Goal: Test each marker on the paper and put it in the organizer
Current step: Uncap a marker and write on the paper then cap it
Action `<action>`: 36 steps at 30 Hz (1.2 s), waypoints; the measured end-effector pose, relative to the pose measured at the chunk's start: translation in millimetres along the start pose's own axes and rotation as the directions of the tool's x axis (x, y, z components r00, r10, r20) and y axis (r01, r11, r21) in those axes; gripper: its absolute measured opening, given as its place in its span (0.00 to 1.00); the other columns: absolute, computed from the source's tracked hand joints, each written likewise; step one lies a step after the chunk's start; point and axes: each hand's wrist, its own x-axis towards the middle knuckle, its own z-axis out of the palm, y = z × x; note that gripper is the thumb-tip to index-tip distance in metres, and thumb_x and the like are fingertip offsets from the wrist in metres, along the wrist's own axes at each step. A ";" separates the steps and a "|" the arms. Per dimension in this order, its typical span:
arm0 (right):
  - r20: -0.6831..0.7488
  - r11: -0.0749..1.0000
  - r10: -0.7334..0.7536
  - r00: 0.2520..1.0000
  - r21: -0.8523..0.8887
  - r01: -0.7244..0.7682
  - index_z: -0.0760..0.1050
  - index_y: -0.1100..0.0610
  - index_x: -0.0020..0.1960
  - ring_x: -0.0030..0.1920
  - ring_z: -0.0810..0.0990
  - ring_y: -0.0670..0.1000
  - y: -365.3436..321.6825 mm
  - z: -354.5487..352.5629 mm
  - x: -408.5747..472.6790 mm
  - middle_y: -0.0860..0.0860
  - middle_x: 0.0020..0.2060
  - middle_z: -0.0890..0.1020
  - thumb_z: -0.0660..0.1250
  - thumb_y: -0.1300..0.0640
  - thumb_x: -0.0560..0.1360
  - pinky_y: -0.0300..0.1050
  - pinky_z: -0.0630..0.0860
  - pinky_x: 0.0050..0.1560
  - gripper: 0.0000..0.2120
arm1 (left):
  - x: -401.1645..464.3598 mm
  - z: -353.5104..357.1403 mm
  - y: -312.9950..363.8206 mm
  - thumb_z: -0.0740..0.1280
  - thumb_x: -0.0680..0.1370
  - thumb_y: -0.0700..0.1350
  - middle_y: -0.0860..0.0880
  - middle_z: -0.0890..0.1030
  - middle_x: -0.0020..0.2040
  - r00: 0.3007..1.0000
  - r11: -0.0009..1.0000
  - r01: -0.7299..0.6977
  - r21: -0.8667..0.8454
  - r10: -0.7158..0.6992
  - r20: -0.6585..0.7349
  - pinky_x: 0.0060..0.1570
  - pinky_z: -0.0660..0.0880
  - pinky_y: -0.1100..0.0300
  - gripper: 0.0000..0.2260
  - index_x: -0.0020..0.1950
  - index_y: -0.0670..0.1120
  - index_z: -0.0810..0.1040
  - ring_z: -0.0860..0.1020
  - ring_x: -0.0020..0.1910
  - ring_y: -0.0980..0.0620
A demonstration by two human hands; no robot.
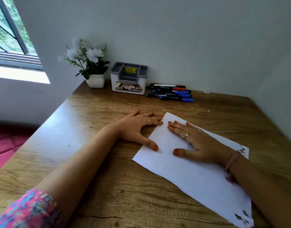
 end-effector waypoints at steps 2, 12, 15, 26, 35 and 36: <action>0.003 0.999 0.003 1.000 0.034 -0.003 0.44 0.42 0.75 0.73 0.44 0.34 -0.4 -1.4 -0.2 0.37 0.74 0.47 0.54 0.30 0.71 0.34 0.39 0.70 0.38 | -1.1 0.7 3.6 0.65 0.65 0.70 0.62 0.50 0.76 1.000 0.999 0.024 -0.029 -0.024 -0.006 0.72 0.31 0.48 0.42 0.75 0.61 0.54 0.41 0.75 0.60; -0.342 0.960 0.243 0.908 0.219 -0.175 0.73 0.58 0.65 0.61 0.75 0.50 39.8 -46.5 50.3 0.52 0.61 0.77 0.65 0.57 0.76 0.34 0.65 0.58 0.17 | -8.0 -10.2 8.4 0.55 0.79 0.62 0.56 0.53 0.77 0.996 0.961 0.083 -0.262 -0.087 -0.006 0.71 0.35 0.54 0.26 0.75 0.58 0.56 0.42 0.70 0.64; -0.415 0.939 0.345 0.842 0.138 -0.316 0.74 0.57 0.63 0.55 0.78 0.57 66.0 -56.5 73.1 0.58 0.58 0.79 0.62 0.60 0.77 0.46 0.72 0.57 0.15 | -8.0 -8.6 4.3 0.50 0.77 0.64 0.57 0.55 0.77 0.993 0.936 0.102 -0.338 -0.114 -0.018 0.73 0.36 0.50 0.25 0.74 0.63 0.57 0.45 0.76 0.55; -0.432 0.855 0.326 0.841 -0.245 -0.457 0.75 0.55 0.60 0.55 0.78 0.59 86.9 -45.3 113.0 0.57 0.55 0.80 0.62 0.50 0.77 0.56 0.73 0.58 0.14 | -4.6 -7.1 4.3 0.46 0.80 0.60 0.60 0.52 0.76 0.981 0.922 0.179 -0.343 -0.196 -0.015 0.72 0.39 0.50 0.20 0.73 0.65 0.57 0.43 0.76 0.49; -0.403 0.797 0.181 0.897 -0.474 -0.374 0.71 0.56 0.65 0.55 0.76 0.58 70.2 -47.5 93.2 0.56 0.58 0.73 0.55 0.57 0.81 0.54 0.69 0.56 0.15 | -2.7 -6.3 4.5 0.48 0.82 0.57 0.60 0.58 0.74 0.986 0.929 0.104 -0.355 -0.142 -0.083 0.66 0.41 0.63 0.20 0.74 0.60 0.60 0.49 0.71 0.60; -0.436 0.868 0.217 0.873 -0.323 -0.377 0.71 0.58 0.64 0.54 0.76 0.59 60.4 -51.3 85.8 0.57 0.57 0.73 0.56 0.58 0.80 0.54 0.69 0.57 0.14 | -1.8 -5.2 2.1 0.50 0.81 0.58 0.60 0.61 0.73 0.984 0.930 0.095 -0.354 -0.142 -0.111 0.69 0.44 0.60 0.21 0.74 0.59 0.61 0.52 0.72 0.60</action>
